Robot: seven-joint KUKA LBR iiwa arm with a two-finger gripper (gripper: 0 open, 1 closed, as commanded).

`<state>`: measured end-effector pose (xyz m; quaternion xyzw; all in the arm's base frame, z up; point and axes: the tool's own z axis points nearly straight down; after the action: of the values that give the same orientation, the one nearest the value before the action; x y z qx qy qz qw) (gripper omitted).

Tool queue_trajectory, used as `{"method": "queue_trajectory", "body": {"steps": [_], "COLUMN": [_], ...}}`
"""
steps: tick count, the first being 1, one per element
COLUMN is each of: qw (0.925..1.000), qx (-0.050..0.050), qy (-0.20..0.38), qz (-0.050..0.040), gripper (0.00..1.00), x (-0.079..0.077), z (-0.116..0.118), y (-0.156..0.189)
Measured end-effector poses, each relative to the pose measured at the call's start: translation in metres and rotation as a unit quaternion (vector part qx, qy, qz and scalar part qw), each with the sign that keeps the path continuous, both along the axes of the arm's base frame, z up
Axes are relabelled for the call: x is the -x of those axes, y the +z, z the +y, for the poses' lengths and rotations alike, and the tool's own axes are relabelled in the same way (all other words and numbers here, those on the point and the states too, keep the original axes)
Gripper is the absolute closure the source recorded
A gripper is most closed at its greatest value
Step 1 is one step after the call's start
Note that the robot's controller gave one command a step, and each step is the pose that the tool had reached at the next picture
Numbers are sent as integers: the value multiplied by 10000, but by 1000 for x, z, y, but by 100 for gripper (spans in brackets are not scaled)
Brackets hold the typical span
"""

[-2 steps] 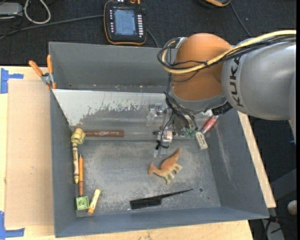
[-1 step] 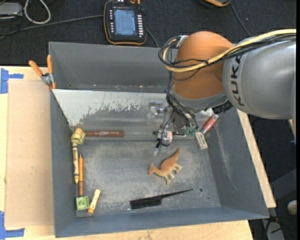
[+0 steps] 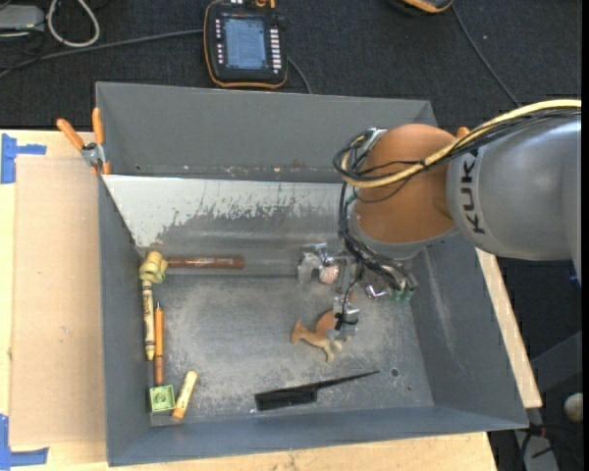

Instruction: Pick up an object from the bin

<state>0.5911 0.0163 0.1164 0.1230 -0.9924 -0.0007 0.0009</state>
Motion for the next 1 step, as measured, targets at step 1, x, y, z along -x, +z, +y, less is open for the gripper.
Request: {"method": "queue_trajectory", "body": {"steps": [1], "qw": [9977], "qx": [-4], "qy": [671], "qz": [-16], "gripper": [0], "x": [16], "z": [-25], "y": [11]}}
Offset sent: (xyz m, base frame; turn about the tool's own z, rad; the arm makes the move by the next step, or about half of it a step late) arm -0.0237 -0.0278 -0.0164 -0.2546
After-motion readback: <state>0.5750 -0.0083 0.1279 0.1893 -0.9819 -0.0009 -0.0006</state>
